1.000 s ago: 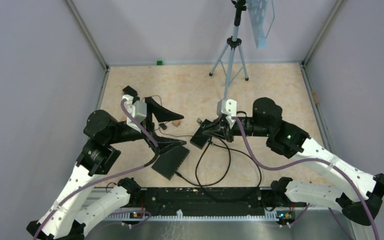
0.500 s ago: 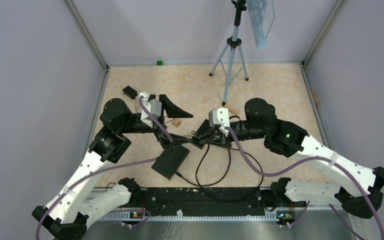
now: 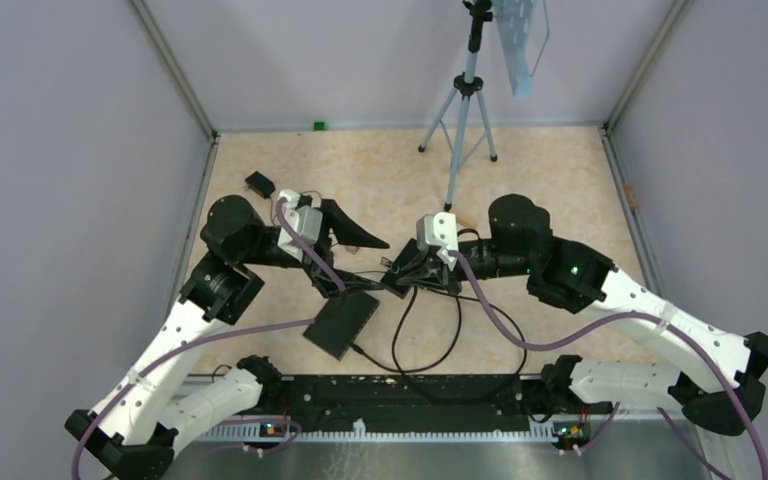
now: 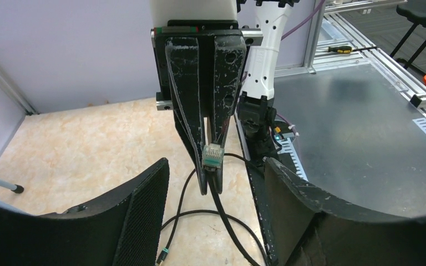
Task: Insert the plug into the switch port
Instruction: Pick up the connector from the center of the board.
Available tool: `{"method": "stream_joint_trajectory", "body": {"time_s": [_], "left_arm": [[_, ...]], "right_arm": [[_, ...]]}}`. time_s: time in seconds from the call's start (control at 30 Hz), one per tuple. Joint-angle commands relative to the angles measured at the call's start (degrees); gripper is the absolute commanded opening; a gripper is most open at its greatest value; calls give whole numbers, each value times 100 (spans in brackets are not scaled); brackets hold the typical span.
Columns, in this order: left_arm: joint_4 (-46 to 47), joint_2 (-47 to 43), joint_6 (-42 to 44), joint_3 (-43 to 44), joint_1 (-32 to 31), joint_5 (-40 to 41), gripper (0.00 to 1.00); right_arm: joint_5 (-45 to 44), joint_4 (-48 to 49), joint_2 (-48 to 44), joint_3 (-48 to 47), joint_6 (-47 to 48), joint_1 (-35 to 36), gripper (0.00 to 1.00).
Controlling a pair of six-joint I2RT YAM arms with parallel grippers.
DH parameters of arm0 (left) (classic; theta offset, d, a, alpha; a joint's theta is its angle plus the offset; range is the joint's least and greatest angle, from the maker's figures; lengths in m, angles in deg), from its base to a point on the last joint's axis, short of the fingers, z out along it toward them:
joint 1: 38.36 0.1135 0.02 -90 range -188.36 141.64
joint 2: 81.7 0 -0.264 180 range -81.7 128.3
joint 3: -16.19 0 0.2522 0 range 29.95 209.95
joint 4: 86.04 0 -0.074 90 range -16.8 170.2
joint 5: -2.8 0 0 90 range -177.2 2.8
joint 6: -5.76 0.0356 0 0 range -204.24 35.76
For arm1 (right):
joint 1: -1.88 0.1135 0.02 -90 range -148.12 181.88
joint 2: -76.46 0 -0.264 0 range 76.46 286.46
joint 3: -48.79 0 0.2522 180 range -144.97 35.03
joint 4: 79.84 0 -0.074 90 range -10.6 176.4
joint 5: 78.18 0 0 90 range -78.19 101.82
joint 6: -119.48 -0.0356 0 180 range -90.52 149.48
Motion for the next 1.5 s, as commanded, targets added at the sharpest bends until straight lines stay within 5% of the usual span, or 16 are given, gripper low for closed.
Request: {"method": "stream_joint_trajectory", "body": {"time_s": [0.0, 0.67, 1.47], "left_arm": [[411, 9, -19, 39, -11, -151, 69], [248, 205, 12, 165, -13, -479, 41], [446, 177, -173, 224, -15, -352, 39]], "right_arm": [[1, 218, 87, -265, -103, 78, 0], [57, 392, 180, -256, -233, 86, 0], [-91, 270, 161, -165, -296, 89, 0]]}}
